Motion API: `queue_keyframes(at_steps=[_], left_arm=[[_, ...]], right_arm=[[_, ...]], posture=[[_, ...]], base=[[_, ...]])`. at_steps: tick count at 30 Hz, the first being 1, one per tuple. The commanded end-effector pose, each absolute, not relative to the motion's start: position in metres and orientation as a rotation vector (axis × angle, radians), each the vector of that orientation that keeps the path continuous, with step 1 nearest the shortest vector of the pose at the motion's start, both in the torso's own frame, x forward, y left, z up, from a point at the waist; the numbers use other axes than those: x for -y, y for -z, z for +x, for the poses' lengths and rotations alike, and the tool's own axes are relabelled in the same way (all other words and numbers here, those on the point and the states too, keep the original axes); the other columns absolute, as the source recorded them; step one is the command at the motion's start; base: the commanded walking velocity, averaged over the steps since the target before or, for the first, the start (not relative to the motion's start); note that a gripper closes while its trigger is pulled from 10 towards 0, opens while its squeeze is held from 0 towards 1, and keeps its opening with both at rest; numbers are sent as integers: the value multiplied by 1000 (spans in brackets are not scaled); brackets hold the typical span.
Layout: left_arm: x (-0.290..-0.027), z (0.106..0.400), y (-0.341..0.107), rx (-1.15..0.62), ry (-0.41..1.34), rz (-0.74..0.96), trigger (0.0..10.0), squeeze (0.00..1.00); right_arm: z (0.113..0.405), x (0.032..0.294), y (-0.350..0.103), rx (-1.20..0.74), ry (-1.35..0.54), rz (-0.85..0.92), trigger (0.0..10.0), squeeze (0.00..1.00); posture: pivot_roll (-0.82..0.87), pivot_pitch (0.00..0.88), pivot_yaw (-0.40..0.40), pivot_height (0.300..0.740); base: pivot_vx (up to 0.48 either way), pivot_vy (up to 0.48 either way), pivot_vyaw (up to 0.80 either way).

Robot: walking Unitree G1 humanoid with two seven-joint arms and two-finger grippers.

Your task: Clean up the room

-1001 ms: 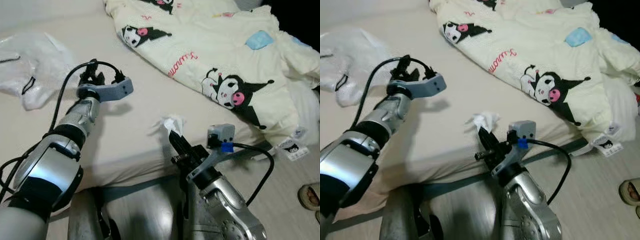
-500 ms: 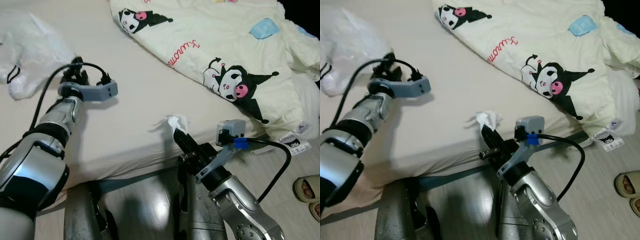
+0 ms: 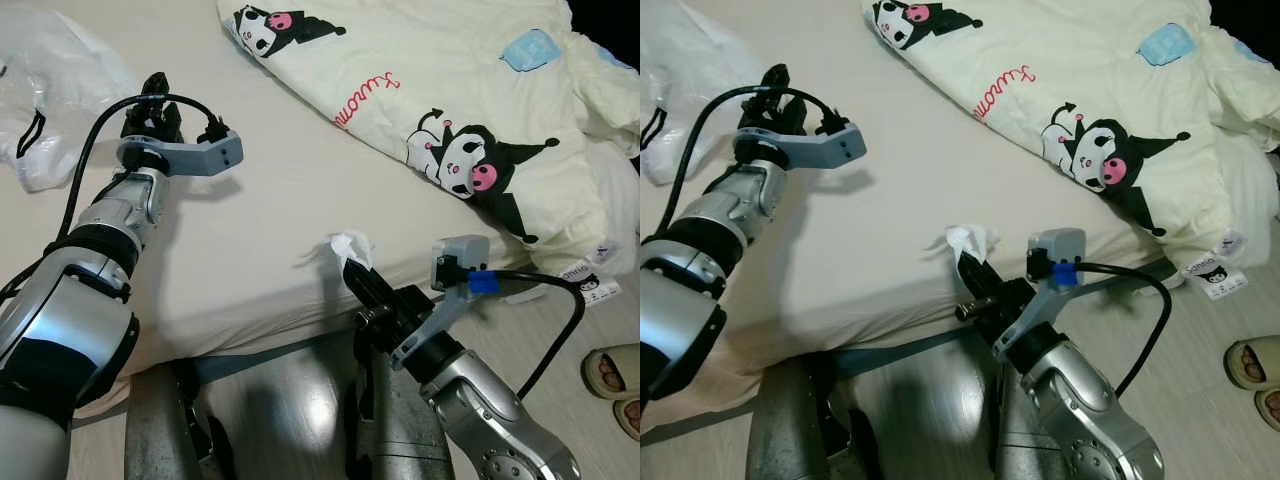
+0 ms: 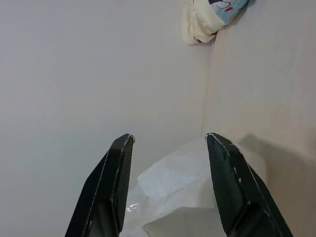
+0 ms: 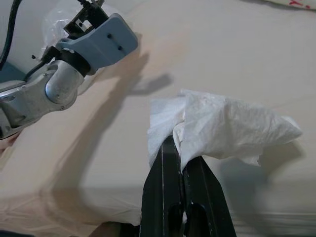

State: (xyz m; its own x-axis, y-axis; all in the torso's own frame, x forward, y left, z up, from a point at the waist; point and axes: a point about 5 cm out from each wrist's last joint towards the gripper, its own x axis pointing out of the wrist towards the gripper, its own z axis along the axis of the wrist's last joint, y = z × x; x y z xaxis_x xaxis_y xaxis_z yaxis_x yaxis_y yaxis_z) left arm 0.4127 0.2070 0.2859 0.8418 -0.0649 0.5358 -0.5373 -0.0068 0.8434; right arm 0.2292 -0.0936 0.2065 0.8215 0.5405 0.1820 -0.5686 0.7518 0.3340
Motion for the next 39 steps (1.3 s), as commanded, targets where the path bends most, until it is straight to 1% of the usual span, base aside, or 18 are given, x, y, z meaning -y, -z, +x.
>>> queue_keyframes(at_steps=[1,7,10,11,21,24,26,30,31,36,37,39], left_arm=[[-220,410,-287,473,-413,1610,10000,0],[-223,411,-285,448,-394,1657,10000,0],[-225,411,-283,408,-374,1680,10000,0],[-226,412,-281,386,-360,1684,10000,1000],[-229,412,-277,340,-329,1702,10000,1000],[-230,412,-277,337,-319,1730,10000,1000],[-238,410,-282,323,-362,1766,10000,1000],[-242,410,-285,306,-393,1776,10000,1000],[-243,410,-286,302,-405,1778,10000,0],[-242,410,-290,306,-415,1768,10000,0],[-241,410,-290,311,-413,1775,0,0],[-239,411,-288,305,-402,1786,0,0]], right_arm=[[224,94,-210,79,-615,400,10000,0],[224,95,-212,77,-613,408,10000,0],[226,96,-215,84,-609,409,10000,0],[227,97,-216,90,-607,410,10000,0],[228,99,-220,107,-596,418,10000,0],[229,99,-222,111,-594,420,10000,0],[229,99,-225,121,-596,429,10000,0],[230,99,-226,127,-595,433,10000,0],[230,99,-227,132,-594,437,10000,0],[230,100,-230,138,-595,443,10000,0],[231,99,-231,140,-595,444,10000,0],[231,100,-233,146,-594,447,10000,0]], posture=[[-280,552,-10,495],[-281,553,-11,495],[-279,554,-11,495],[-279,552,-10,495],[-273,549,-3,495],[-265,545,-1,495],[-266,542,1,495],[-268,541,1,495],[-270,540,0,495],[-276,537,-1,495],[-280,534,0,495],[-282,533,-1,495]], base=[[0,0,0],[0,0,0],[0,0,0],[0,0,0],[0,0,0],[0,0,0],[0,0,0],[0,0,0],[0,0,0],[0,0,0],[0,0,0],[0,0,0]])
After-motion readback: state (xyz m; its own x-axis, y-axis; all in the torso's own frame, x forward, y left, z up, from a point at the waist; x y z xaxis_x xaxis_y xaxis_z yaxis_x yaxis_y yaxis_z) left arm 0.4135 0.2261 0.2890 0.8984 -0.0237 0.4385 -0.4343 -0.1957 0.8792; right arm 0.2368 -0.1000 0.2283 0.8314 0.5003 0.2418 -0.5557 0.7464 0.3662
